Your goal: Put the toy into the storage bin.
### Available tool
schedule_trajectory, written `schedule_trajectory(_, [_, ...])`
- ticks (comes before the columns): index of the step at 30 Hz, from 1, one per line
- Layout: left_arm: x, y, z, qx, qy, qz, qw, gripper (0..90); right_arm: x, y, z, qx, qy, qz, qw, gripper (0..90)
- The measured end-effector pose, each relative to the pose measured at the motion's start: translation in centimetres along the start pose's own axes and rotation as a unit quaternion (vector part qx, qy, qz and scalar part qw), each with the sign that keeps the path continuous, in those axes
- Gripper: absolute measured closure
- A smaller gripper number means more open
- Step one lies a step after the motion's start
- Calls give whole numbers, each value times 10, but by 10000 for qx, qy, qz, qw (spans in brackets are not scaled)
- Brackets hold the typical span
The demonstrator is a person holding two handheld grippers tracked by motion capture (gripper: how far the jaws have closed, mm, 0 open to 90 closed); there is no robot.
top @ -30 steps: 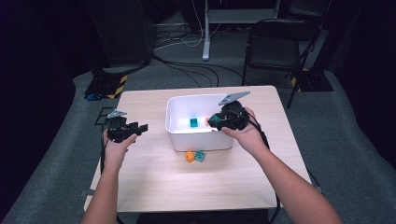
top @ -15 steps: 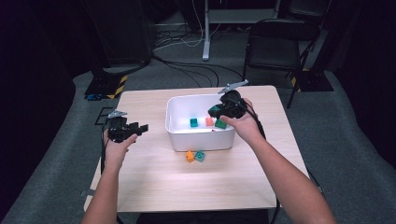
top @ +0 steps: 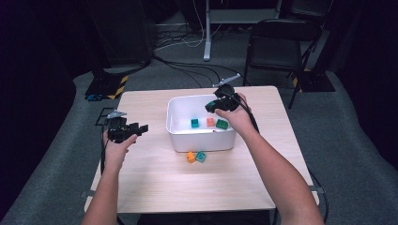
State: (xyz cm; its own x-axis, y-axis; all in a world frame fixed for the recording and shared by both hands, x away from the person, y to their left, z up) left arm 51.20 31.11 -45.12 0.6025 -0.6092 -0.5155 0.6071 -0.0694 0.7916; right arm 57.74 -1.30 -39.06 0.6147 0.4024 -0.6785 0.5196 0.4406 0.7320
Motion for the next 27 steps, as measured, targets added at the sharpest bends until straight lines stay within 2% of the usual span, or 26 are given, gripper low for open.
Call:
schedule_trajectory(3, [0,0,0,4,-6,-5,10000,447,7,3,0,20,-23,-18,10000,581])
schedule_trajectory(7, [0,0,0,16,-6,15,10000,447,15,6,-2,-86,-79,-102,9999,581])
schedule_trajectory(14, [-1,1,-1,0,-18,43,10000,447,33,11,-9,-287,-117,-82,9995,581])
schedule_trajectory(17, [0,1,-1,15,-14,36,10000,447,41,11,-10,-232,-99,-65,9997,581])
schedule_trajectory(21, [0,1,-1,12,-11,18,10000,447,49,9,-10,-208,-189,-171,9995,579])
schedule_trajectory(25, [-1,1,-1,8,-12,40,10000,447,51,10,-11,-131,-158,-164,9997,557])
schedule_trajectory(27, [-1,1,-1,8,-12,40,10000,447,50,10,-12,-166,-166,-151,9996,536])
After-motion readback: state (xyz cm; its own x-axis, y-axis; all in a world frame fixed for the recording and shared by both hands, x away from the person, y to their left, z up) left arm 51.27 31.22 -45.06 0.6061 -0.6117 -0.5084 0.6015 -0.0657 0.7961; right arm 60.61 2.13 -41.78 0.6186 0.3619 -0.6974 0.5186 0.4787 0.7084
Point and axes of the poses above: each handheld gripper's, and its own axes: x roughly forward along the jaws, y roughly out of its top, z roughly to its right, the point moved 6 cm from there along x, roughly forward along the jaws, and after that the axes turned 11 degrees about -y, right-handed, at the moved point
